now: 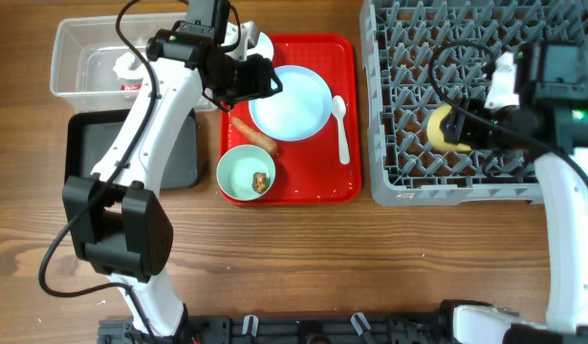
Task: Sort waste into correct bins and load items into the dishwasher rack
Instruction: 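Place the yellow cup in the dishwasher rack with the right gripper, then grasp the mint bowl with food scraps using the left gripper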
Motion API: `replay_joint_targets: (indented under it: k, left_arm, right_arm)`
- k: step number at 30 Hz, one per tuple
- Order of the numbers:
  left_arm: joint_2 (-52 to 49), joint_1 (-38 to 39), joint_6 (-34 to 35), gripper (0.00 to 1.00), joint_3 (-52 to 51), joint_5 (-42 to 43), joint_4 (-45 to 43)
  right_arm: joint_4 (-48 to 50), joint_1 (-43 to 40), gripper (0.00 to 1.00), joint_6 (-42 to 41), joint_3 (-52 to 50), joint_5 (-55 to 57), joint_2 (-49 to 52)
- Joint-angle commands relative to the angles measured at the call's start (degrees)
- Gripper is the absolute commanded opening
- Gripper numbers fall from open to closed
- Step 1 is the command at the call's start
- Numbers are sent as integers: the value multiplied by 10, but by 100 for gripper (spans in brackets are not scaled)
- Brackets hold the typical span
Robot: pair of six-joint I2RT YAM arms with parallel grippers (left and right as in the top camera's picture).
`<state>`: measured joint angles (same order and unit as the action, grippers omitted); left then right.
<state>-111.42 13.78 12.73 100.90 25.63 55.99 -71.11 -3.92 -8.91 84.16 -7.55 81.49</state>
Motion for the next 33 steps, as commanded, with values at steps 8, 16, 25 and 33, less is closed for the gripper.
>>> replay_joint_targets:
  k: [8,16,25,33]
  left_arm:
    - [8,2,-5,58,7,-75,26]
    - [8,2,-5,62,7,-75,26]
    - [8,2,-5,65,7,-75,26]
    - [8,2,-5,68,7,-75,28]
  right_arm:
    - [-35,5,57,0,3,37,126]
    - [-50,6,78,-2,3,37,199]
    - [-57,6,92,0,48,30,186]
    - [-70,26,88,30,181,-40,161]
